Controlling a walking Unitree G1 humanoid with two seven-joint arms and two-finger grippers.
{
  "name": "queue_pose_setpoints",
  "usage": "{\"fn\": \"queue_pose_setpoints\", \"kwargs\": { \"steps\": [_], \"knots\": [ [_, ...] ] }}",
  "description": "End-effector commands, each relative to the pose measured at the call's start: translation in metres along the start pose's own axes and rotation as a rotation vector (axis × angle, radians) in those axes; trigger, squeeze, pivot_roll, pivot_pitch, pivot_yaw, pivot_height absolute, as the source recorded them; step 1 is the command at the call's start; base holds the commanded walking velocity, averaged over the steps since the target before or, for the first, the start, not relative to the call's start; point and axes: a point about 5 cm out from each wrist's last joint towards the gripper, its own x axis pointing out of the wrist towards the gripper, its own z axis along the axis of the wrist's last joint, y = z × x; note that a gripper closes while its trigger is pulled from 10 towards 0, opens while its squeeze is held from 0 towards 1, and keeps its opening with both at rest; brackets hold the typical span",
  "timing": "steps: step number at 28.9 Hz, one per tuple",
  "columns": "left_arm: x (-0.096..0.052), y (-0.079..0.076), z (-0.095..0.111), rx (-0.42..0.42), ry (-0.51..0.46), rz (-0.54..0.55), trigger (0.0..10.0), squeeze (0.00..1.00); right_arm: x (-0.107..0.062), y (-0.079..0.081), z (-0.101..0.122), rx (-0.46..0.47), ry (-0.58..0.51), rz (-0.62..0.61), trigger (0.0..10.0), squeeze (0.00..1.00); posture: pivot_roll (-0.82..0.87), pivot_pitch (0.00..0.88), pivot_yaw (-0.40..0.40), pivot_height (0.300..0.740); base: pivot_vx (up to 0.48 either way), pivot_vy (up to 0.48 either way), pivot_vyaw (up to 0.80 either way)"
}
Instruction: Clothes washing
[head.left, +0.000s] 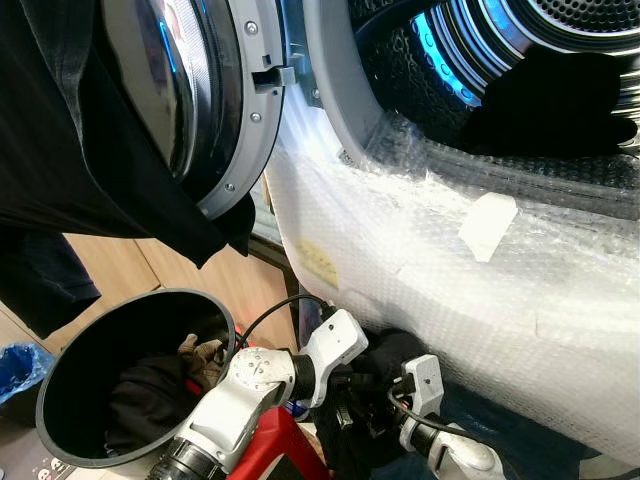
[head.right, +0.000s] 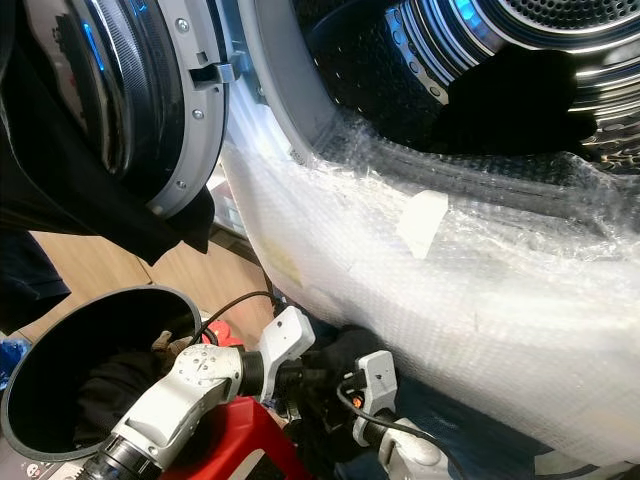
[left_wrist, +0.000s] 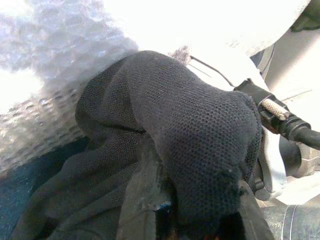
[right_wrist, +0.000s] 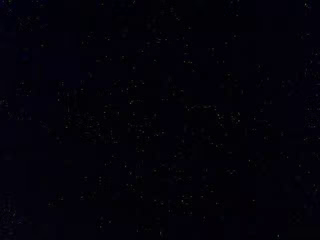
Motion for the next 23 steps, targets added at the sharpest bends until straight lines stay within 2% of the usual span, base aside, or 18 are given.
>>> {"fn": "queue_pose_setpoints", "kwargs": {
  "steps": [1,9,19,23],
  "knots": [
    [0.007,-0.005,0.014,0.048,-0.06,-0.049,0.0,0.0,0.003,0.003,-0.001,0.018,-0.005,0.013,0.0,0.0,0.01,0.064,0.121,0.74,0.0,0.0,0.0],
    [0.005,-0.002,0.015,0.057,-0.045,-0.035,0.0,0.0,-0.002,-0.007,-0.006,0.011,-0.014,-0.037,0.0,0.0,0.02,0.097,0.132,0.74,0.0,0.0,0.0],
    [0.005,0.002,0.011,0.079,-0.016,0.008,0.0,0.0,-0.01,-0.012,-0.01,0.0,-0.024,-0.054,0.0,0.0,0.01,0.103,0.134,0.74,0.0,0.0,0.0],
    [0.004,0.001,0.01,0.084,-0.014,0.006,0.0,0.0,-0.011,-0.009,-0.009,-0.008,-0.043,-0.031,0.0,0.0,0.01,0.094,0.136,0.74,0.0,0.0,0.0]
  ]
}}
